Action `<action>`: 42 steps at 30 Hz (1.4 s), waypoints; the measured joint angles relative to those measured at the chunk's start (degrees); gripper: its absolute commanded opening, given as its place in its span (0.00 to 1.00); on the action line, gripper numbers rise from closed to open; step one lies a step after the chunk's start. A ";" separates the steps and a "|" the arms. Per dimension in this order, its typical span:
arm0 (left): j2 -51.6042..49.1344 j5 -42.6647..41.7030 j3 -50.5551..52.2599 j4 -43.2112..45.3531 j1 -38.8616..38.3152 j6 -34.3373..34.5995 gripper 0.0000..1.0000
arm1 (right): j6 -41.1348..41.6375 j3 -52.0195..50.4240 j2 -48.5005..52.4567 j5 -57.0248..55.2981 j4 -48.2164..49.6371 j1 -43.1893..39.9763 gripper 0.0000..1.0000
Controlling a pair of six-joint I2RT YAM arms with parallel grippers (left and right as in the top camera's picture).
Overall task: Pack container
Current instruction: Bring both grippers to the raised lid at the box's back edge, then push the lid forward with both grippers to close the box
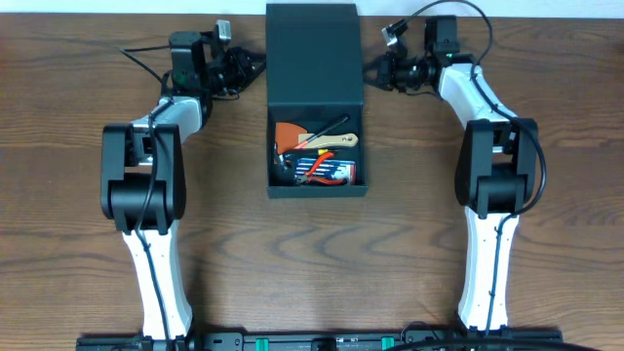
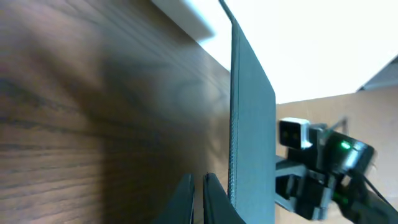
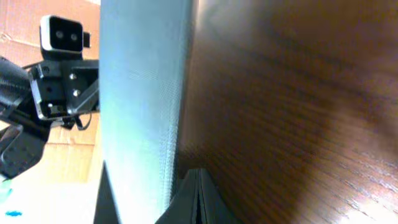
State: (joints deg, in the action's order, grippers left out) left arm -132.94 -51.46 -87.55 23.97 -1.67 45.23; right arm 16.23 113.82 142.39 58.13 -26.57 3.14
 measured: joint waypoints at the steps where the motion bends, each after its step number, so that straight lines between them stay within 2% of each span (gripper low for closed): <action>1: 0.87 0.61 0.00 -1.51 0.02 -0.50 0.06 | 0.31 0.00 -0.98 -0.57 -0.09 0.00 0.01; 9: 12.28 3.41 -0.74 -19.80 -0.07 -7.80 0.06 | 1.49 0.04 -12.44 -4.61 -0.22 0.13 0.01; 14: 17.90 5.22 -0.92 -31.67 -0.35 -13.31 0.06 | 1.22 0.48 -18.05 -5.77 -4.00 0.76 0.01; 22: 30.75 12.87 -0.96 -52.35 -0.42 -23.30 0.06 | -6.51 0.59 -23.96 -16.33 -19.71 3.56 0.01; 28: 41.44 20.61 -1.11 -66.38 -0.44 -30.18 0.06 | -14.01 0.57 -32.74 -32.79 -28.81 7.32 0.01; 35: 47.50 25.92 -1.11 -72.54 -0.44 -33.66 0.06 | -18.10 0.59 -44.92 -49.11 -29.35 10.01 0.01; 42: 49.00 28.96 -1.11 -75.87 -2.75 -35.23 0.06 | -19.04 0.94 -49.37 -54.10 -33.29 10.01 0.01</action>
State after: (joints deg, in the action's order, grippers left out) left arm -83.94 -22.50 -88.66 -51.90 -4.43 10.00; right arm -2.81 114.76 93.01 4.03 -59.86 13.15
